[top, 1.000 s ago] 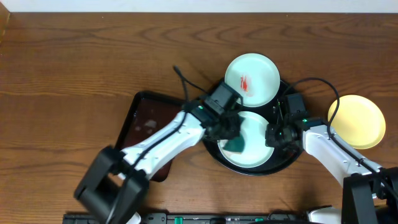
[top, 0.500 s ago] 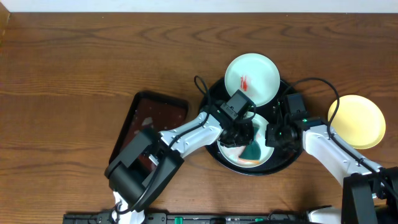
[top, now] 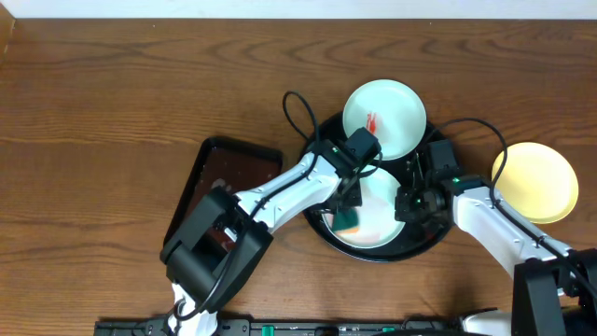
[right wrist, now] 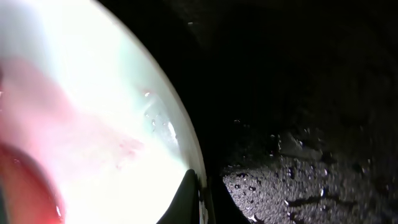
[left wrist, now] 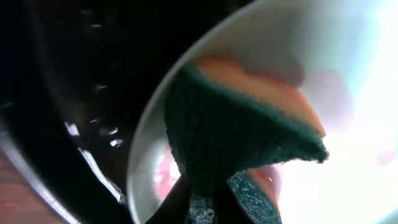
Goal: Clean dirty plates on tray and stack at the side
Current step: 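Scrub the lower pale green plate with the sponge, right gripper holding rim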
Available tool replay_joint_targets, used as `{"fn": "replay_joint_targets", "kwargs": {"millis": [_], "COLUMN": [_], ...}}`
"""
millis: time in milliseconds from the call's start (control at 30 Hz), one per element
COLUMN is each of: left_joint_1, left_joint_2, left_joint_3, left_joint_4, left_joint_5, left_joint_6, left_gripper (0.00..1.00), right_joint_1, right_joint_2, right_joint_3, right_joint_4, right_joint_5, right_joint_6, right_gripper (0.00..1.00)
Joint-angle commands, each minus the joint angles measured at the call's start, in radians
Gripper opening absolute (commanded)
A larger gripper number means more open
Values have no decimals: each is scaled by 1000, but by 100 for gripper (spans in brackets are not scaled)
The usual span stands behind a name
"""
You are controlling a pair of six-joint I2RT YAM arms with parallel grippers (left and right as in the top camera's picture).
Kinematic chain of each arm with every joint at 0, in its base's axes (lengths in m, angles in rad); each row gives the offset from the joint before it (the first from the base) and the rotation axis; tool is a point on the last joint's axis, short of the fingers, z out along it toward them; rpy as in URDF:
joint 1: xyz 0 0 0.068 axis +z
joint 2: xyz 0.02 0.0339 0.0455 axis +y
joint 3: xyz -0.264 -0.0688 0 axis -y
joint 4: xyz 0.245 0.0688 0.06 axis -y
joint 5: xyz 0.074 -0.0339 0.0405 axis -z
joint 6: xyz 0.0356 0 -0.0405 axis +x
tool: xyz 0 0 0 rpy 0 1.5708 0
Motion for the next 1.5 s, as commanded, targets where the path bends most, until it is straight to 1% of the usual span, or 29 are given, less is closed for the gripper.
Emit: {"fn": "replay_joint_targets", "kwargs": {"millis": [0,133,200,300,433,533,700,967,1100,1200,1300,1467], "left_joint_1": [30,30,30,30,22,4,-28,-33,-34,-33,-31,-11], "left_joint_2": [47,48,54,76,124,147,151,151,151,151,152,151], "left_joint_3": [5,15,14,14,14,14,14,14,14,12,11,11], "left_joint_4": [-81,-71,-40,27,143,216,282,365,374,359,269,85], "left_joint_5": [-291,-284,-242,-98,193,351,451,623,616,536,388,87], "left_joint_6": [31,37,37,37,37,37,37,37,46,69,71,71], "left_gripper": [7,7,7,8,7,7,8,8,8,8,8,8], "right_joint_1": [-6,-6,-6,-6,-6,-6,12,21,20,20,20,20], "right_joint_2": [42,42,42,42,42,42,42,42,42,42,42,42], "right_joint_3": [-21,-21,-21,-21,-21,-21,-22,-21,-22,-21,-21,-21], "right_joint_4": [-8,-10,-10,-9,-10,-9,-6,-5,-5,-6,-6,-9], "right_joint_5": [92,92,92,92,91,91,91,91,92,91,91,92], "right_joint_6": [3,2,2,2,2,2,3,3,3,3,3,3], "right_gripper": [1,1,1,1,1,1,1,1,1,1,1,1]}}
